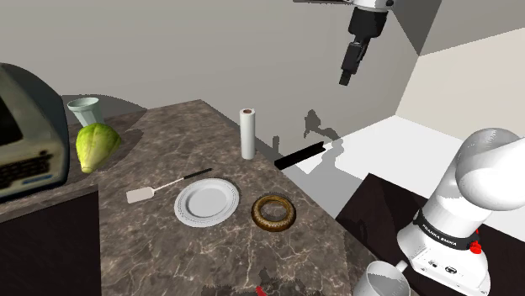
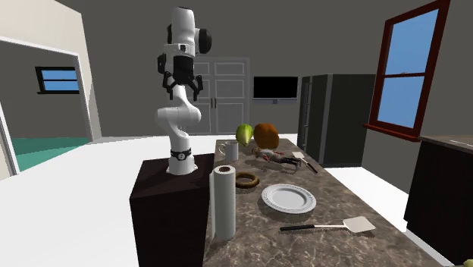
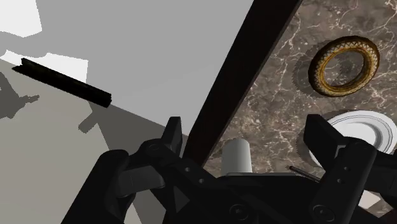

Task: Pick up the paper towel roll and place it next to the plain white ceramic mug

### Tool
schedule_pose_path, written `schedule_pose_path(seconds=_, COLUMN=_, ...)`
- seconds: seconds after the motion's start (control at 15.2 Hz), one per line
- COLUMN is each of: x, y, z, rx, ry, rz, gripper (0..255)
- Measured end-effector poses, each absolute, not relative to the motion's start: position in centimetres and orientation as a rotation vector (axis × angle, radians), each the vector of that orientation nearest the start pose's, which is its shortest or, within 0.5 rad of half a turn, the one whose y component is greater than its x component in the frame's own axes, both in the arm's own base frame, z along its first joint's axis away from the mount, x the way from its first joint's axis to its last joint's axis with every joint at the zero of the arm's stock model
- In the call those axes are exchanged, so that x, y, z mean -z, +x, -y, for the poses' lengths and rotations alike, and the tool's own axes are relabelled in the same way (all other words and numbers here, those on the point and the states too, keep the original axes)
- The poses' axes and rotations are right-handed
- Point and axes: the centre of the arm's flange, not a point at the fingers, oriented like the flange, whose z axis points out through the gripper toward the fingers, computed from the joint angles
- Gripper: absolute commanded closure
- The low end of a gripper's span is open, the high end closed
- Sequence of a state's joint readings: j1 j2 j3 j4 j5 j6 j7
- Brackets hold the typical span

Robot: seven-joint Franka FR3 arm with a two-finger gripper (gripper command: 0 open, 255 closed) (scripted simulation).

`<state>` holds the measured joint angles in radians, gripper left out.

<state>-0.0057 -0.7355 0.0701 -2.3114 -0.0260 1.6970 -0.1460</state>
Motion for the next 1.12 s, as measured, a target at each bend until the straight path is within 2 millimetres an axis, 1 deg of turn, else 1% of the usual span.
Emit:
schedule_pose_path(seconds=0.07, x=-60.7, y=33.3, z=-2.6, rx=0.187, ry=-3.199, rz=0.316, gripper=0)
schedule_pose_path(seconds=0.13, x=-60.4, y=33.9, z=-2.8, rx=0.189, ry=-3.199, rz=0.305, gripper=0)
schedule_pose_path(seconds=0.26, x=-59.6, y=35.4, z=-3.5, rx=0.197, ry=-3.199, rz=0.268, gripper=0)
schedule_pose_path(seconds=0.33, x=-58.8, y=36.3, z=-4.0, rx=0.200, ry=-3.198, rz=0.247, gripper=0)
schedule_pose_path(seconds=0.59, x=-56.0, y=40.2, z=-6.0, rx=0.221, ry=-3.194, rz=0.156, gripper=0)
schedule_pose_path(seconds=0.73, x=-55.1, y=42.4, z=-6.9, rx=0.233, ry=-3.190, rz=0.110, gripper=0)
schedule_pose_path(seconds=0.92, x=-53.1, y=45.6, z=-7.5, rx=0.248, ry=-3.184, rz=0.040, gripper=0)
schedule_pose_path(seconds=1.06, x=-51.8, y=47.8, z=-8.4, rx=0.259, ry=-3.178, rz=-0.006, gripper=0)
schedule_pose_path(seconds=1.12, x=-51.5, y=48.9, z=-8.5, rx=0.264, ry=-3.175, rz=-0.029, gripper=0)
